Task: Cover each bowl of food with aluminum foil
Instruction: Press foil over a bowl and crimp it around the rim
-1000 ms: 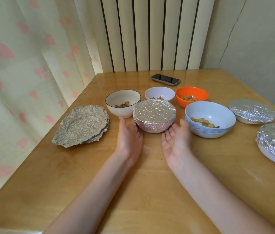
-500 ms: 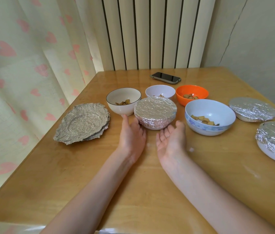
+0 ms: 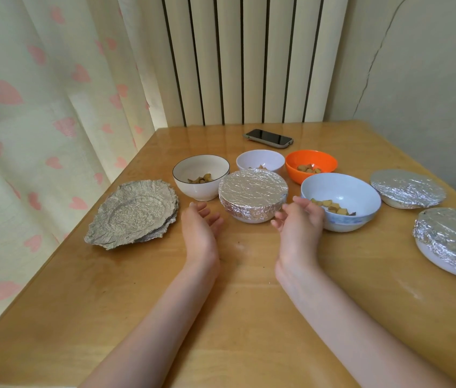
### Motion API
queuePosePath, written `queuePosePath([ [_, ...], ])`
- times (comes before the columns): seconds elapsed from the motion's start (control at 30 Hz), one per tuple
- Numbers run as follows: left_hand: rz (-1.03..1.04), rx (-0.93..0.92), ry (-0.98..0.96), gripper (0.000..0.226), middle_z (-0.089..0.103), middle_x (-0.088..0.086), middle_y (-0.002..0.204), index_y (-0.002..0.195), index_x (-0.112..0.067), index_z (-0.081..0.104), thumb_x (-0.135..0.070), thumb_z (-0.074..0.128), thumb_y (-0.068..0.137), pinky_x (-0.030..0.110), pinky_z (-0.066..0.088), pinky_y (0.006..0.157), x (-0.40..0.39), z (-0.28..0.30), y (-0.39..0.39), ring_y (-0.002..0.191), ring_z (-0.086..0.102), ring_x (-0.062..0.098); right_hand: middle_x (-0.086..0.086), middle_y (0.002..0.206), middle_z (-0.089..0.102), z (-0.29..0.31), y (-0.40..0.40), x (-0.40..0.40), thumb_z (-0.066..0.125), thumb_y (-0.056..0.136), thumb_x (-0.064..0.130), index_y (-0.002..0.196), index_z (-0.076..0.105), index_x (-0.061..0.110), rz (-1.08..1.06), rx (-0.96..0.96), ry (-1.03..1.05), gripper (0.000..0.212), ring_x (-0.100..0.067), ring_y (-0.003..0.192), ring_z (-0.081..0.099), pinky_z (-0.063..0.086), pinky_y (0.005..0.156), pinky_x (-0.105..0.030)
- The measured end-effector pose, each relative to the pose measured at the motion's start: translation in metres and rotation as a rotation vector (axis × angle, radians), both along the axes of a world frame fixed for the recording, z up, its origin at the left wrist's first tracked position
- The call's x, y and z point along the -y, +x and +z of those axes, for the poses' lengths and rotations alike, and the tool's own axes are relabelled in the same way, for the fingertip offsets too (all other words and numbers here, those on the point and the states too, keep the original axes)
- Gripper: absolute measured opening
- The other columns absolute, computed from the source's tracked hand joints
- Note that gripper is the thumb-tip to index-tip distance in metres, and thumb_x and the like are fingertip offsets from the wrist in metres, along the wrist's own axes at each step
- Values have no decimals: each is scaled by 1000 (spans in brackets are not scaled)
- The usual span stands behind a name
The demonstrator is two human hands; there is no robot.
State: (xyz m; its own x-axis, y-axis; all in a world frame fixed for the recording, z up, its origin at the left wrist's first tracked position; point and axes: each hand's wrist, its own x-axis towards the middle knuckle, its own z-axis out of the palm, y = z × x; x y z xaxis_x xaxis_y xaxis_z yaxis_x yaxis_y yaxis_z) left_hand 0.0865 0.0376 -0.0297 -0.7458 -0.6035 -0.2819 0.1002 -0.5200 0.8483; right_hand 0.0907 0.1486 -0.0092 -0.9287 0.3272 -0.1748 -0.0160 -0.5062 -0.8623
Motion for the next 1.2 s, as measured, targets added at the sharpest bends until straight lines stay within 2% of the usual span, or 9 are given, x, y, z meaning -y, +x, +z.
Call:
queuePosePath([
  [0.23,67,-67,-755,14,57,2,97,95,-18,55,-4,54,89,33,52,76,24,9,11,79,56,12,-7,93,54,-6,-4,12,47,89,-2,90,48,22,43,-173,290,25,-17,74,54,46,62,-23],
  [0.33,55,144,-1337,19,65,5,112,108,-12,65,-14,57,91,28,41,81,65,8,17,102,58,17,-2,85,54,-14,4,31,48,87,-2,86,48,26,126,-256,416,29,-24,79,55,48,72,-41],
  [0.43,-152,481,-1548,25,61,11,130,113,-11,68,-26,56,96,37,38,100,106,1,29,136,41,26,1,83,54,-19,13,49,48,88,-2,86,48,28,233,-316,462,30,-27,79,56,48,73,-43],
  [0.57,-304,531,-1554,22,63,10,88,82,-16,59,-31,54,98,39,45,76,124,-9,43,94,59,28,-2,83,55,-25,17,54,45,88,-6,87,48,26,311,-359,456,32,-21,73,57,45,68,-35],
  [0.7,15,297,-1512,29,63,8,70,80,-10,60,-27,49,100,38,42,64,123,-6,55,67,54,24,-5,82,55,-29,16,54,45,88,-7,87,49,24,286,-363,457,32,-22,72,56,43,69,-36],
  [0.83,439,19,-1076,21,56,-10,66,84,-18,57,-29,51,101,15,36,57,124,19,65,60,51,-2,-5,83,56,-27,12,46,50,86,0,87,48,26,238,-409,453,25,-23,76,56,45,72,-38],
  [0.93,390,-145,-550,15,64,-12,59,84,-21,62,-29,61,96,16,47,58,133,33,65,56,56,-1,-1,90,56,-20,8,28,51,81,6,89,48,30,104,-484,513,25,-18,84,54,45,77,-33],
  [1.07,380,-111,-404,20,65,-14,61,82,-23,60,-35,57,98,25,50,65,136,30,65,59,59,0,-4,101,62,-8,-6,-24,63,81,-3,104,57,15,-104,-634,1082,31,-23,97,54,40,85,-33],
  [1.2,488,-125,-463,25,53,-8,68,79,-24,52,-33,48,102,19,41,57,137,25,69,52,50,-5,-11,103,68,-21,-22,-80,77,77,20,113,63,11,-159,-443,1720,39,-34,105,54,34,86,-43],
])
